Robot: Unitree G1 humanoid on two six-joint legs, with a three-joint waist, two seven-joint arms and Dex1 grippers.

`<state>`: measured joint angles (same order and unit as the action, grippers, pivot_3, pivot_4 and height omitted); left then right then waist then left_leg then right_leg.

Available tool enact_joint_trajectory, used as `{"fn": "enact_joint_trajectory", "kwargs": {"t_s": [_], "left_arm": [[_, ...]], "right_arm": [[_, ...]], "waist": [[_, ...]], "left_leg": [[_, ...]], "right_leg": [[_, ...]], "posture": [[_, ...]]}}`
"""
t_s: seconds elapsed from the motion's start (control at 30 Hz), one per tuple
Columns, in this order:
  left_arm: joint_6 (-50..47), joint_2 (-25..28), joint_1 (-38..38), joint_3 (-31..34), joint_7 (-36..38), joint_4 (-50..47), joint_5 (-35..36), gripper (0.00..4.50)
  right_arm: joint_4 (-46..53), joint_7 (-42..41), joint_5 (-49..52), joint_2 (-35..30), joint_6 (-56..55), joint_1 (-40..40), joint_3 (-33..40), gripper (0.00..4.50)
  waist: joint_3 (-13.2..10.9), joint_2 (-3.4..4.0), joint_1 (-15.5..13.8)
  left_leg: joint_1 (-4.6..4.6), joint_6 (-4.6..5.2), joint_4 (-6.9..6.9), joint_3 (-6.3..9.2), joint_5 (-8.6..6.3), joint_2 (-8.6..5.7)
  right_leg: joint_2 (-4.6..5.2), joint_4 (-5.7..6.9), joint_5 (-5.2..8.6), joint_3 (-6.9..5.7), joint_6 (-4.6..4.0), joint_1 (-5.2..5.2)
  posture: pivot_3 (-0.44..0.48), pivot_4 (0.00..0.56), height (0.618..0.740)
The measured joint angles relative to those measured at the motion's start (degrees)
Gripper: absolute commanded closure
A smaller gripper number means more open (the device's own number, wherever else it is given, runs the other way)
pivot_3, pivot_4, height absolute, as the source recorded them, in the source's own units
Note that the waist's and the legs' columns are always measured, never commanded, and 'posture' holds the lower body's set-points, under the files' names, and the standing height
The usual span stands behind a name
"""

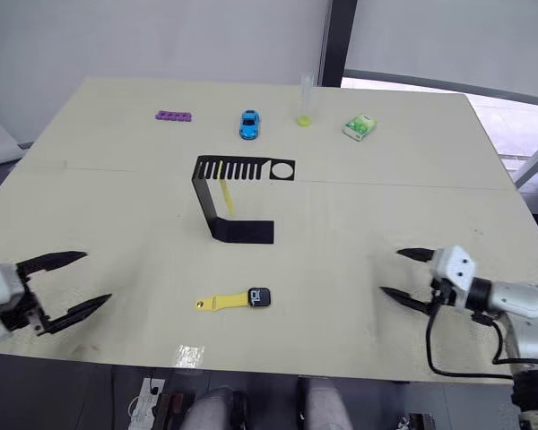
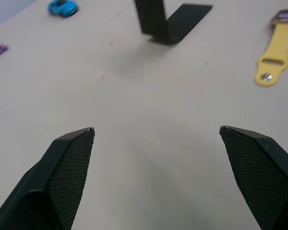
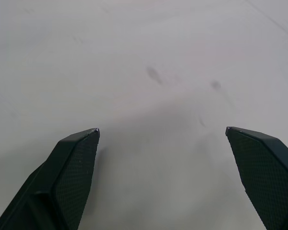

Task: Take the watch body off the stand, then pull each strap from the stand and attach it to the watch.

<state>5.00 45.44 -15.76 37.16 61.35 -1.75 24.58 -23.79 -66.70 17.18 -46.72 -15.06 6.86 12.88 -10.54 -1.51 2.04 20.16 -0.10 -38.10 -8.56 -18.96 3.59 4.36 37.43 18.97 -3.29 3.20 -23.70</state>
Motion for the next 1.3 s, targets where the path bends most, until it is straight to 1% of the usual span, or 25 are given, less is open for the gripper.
{"fn": "enact_joint_trajectory", "kwargs": {"t_s": [0.13, 0.2, 0.33, 0.47, 0.53, 0.57, 0.6, 0.63, 0.67, 0.8, 0.83, 0.87, 1.03, 1.17, 1.3], "left_arm": [[-0.06, -0.50, -0.24, 0.31, -1.90, -0.32, 0.20, 0.00], [-0.87, -0.89, 0.04, 0.27, -3.12, -2.03, 0.79, 0.00], [-4.26, -2.84, 0.56, -0.60, -6.16, -8.45, 2.71, 0.00], [-7.64, -5.28, -0.08, -5.15, -8.85, -17.64, 3.28, 0.00], [-9.64, -6.61, 0.12, -6.66, -11.19, -21.33, 3.66, 0.00], [-10.96, -7.48, 0.69, -7.34, -12.87, -22.90, 4.25, 0.00], [-11.97, -7.81, 1.15, -8.13, -13.82, -24.00, 4.54, 0.00], [-13.87, -7.89, 1.20, -9.50, -15.15, -26.37, 4.69, 0.00], [-14.93, -7.89, 1.27, -10.87, -15.64, -27.85, 4.76, 0.00], [-18.63, -8.82, 1.97, -13.54, -18.33, -31.14, 5.42, 0.00], [-19.40, -9.00, 2.51, -13.90, -19.10, -31.50, 5.52, 0.00], [-21.02, -9.16, 3.78, -14.85, -20.76, -32.06, 5.54, 0.00], [-25.86, -10.90, 6.59, -18.59, -26.16, -35.05, 5.51, 0.00], [-28.90, -12.49, 8.37, -23.08, -30.06, -37.13, 4.45, 0.00], [-31.00, -14.19, 11.33, -26.84, -34.42, -38.09, 1.96, 0.00]], "right_arm": [[-3.49, 0.51, -0.04, 0.86, -2.28, 1.05, 0.33, 0.03], [-3.30, 0.57, 0.56, 2.69, -1.50, 2.33, 0.13, 0.03], [2.58, -0.23, 2.96, 7.66, 5.99, 6.45, -4.58, 0.03], [7.55, 2.35, 2.89, 14.00, 12.11, 13.80, -9.79, 0.03], [7.92, 2.96, 1.16, 15.89, 12.93, 17.27, -12.79, 0.57], [7.54, 3.69, 0.34, 17.91, 13.29, 19.27, -13.98, 0.90], [7.42, 4.01, -0.02, 19.33, 13.62, 20.41, -15.02, 1.33], [6.06, 4.36, -0.38, 21.97, 14.22, 22.73, -16.49, 1.90], [5.33, 4.51, -0.67, 23.54, 14.50, 24.05, -17.57, 2.30], [-1.17, 6.12, -4.13, 28.58, 15.13, 29.86, -21.17, 4.36], [-2.96, 6.66, -4.83, 29.45, 15.19, 31.10, -21.56, 4.44], [-6.31, 7.77, -6.14, 30.95, 15.10, 33.32, -21.95, 4.44], [-15.41, 11.09, -9.31, 34.05, 12.46, 38.30, -22.22, 4.44], [-21.06, 12.05, -11.22, 35.31, 10.19, 39.81, -22.35, 4.44], [-24.17, 12.00, -12.29, 36.20, 6.54, 40.86, -22.43, 4.44]], "waist": [[0.01, -0.01, 0.02], [0.01, -0.01, 0.15], [-0.01, 0.03, 0.92], [-0.02, 0.04, 1.28], [-0.03, 0.06, 1.14], [-0.03, 0.06, 1.12], [-0.03, 0.06, 1.08], [-0.02, 0.05, 1.10], [-0.02, 0.06, 1.10], [-0.02, 0.06, 1.15], [-0.03, 0.06, 1.17], [-0.03, 0.06, 1.16], [-0.02, 0.06, 1.21], [-0.03, 0.06, 1.21], [-0.02, 0.06, 1.41]], "left_leg": [[-0.06, -0.04, 0.00, 0.01, -0.02, -0.01], [-0.06, -0.09, 0.03, 0.02, -0.05, 0.03], [-0.04, -0.10, 0.04, 0.02, -0.05, 0.05], [-0.04, -0.13, 0.02, 0.03, -0.04, 0.04], [-0.03, -0.14, 0.03, 0.06, -0.04, 0.05], [0.00, -0.14, 0.02, 0.07, -0.04, 0.04], [0.00, -0.14, 0.01, 0.07, -0.04, 0.04], [0.00, -0.14, -0.01, 0.07, -0.04, 0.03], [0.00, -0.14, -0.01, 0.06, -0.03, 0.01], [0.02, -0.12, -0.06, 0.07, -0.03, 0.01], [0.03, -0.12, -0.07, 0.06, -0.02, 0.01], [0.03, -0.11, -0.08, 0.06, -0.02, 0.01], [0.05, -0.11, -0.07, 0.06, -0.02, 0.01], [0.06, -0.11, -0.08, 0.06, -0.01, 0.01], [0.00, -0.17, -0.09, 0.05, 0.04, 0.02]], "right_leg": [[0.03, 0.03, 0.00, 0.01, 0.00, 0.07], [0.01, 0.04, 0.00, 0.01, 0.00, 0.05], [0.02, 0.10, 0.00, 0.01, -0.01, 0.02], [0.02, 0.16, 0.00, 0.02, -0.01, 0.00], [0.01, 0.14, 0.01, 0.00, -0.02, -0.01], [0.02, 0.14, 0.01, -0.01, -0.02, -0.02], [0.02, 0.15, 0.01, -0.01, -0.02, -0.02], [0.02, 0.17, 0.01, -0.01, -0.02, -0.01], [0.03, 0.17, 0.01, 0.00, -0.02, -0.02], [0.03, 0.19, 0.01, 0.00, -0.02, -0.02], [0.03, 0.20, 0.01, 0.00, -0.02, -0.03], [0.03, 0.20, 0.01, 0.00, -0.02, -0.02], [0.03, 0.20, 0.01, -0.01, -0.02, -0.02], [0.02, 0.19, 0.01, 0.00, -0.02, -0.03], [0.00, 0.26, 0.01, 0.03, -0.02, -0.02]], "posture": [[0.000, 0.150, 0.740], [0.000, 0.150, 0.740], [0.000, 0.150, 0.740], [0.000, 0.150, 0.740], [0.000, 0.150, 0.740], [0.000, 0.150, 0.740], [0.000, 0.150, 0.740], [0.000, 0.150, 0.740], [0.000, 0.150, 0.740], [0.000, 0.150, 0.740], [0.000, 0.150, 0.740], [0.000, 0.150, 0.740], [0.000, 0.150, 0.740], [0.000, 0.150, 0.740], [0.000, 0.150, 0.740]]}}
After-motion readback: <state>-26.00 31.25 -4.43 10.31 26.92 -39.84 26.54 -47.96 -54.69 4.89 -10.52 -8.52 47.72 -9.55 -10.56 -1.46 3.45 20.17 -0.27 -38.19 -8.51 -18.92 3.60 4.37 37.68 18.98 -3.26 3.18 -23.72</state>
